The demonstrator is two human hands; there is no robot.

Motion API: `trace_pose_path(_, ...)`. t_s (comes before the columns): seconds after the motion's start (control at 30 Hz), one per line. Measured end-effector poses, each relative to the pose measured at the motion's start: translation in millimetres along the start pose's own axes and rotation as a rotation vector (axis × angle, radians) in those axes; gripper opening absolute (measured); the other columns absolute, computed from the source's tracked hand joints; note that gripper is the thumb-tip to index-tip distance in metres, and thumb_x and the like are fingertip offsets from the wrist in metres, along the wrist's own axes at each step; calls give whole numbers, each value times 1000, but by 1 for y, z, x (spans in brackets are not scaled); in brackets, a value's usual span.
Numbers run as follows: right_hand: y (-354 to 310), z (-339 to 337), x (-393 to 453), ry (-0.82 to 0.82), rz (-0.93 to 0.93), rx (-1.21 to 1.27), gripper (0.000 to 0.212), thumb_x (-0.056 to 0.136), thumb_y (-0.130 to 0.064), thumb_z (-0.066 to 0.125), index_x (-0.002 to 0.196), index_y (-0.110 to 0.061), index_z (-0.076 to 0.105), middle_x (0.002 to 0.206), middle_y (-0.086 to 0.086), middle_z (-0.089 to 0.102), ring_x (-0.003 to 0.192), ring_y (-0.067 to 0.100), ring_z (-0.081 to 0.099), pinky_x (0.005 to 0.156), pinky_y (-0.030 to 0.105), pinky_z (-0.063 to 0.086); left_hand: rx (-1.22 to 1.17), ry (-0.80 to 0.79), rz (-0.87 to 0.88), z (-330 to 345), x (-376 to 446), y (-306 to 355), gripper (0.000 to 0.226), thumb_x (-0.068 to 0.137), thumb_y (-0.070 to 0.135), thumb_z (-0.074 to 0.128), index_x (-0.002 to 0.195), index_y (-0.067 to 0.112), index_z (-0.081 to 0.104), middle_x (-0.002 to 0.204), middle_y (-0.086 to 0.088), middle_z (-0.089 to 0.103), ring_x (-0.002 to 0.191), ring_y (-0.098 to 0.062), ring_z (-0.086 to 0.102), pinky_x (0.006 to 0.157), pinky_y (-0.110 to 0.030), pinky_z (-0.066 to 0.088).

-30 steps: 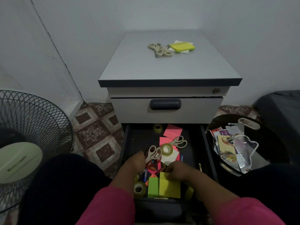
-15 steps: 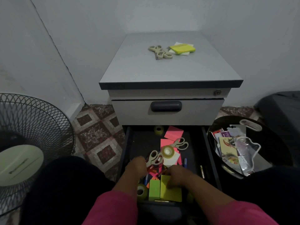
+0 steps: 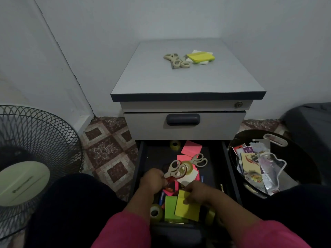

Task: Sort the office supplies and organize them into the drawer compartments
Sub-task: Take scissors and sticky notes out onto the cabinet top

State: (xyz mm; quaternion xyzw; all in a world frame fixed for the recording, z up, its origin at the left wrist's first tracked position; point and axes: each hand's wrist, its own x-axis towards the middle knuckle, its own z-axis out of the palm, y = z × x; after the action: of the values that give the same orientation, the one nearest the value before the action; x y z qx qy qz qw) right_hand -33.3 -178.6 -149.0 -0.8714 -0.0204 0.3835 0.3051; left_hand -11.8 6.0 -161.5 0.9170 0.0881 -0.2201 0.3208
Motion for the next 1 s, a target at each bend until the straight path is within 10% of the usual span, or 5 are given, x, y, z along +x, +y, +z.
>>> trace_pose_path(0.43,-50,-79,-55,414,-265,519,8,93,-3,55,99,-4,61,91,12,65,79,20,60,70,29,47,-464,384,350,-67,-43,66,11,88,13,65,91,15,76,77,7,70,78,-13,65,70,-32,50)
trace_pose_path(0.7,-102,-140,-111,750,-609,753,17,92,-8,57,91,-21,68,90,2,72,80,15,65,72,30,51,-774,545,555,-158,-74,139,30,86,3,65,73,29,70,62,0,60,56,-8,48,55,-21,40)
trace_pose_path(1.0,-149,-252,-56,1154,-490,786,21,83,-15,45,79,6,49,73,9,40,62,15,35,53,23,30,-626,698,358,-226,20,198,24,93,14,58,72,9,68,59,1,52,54,-15,42,51,-24,32)
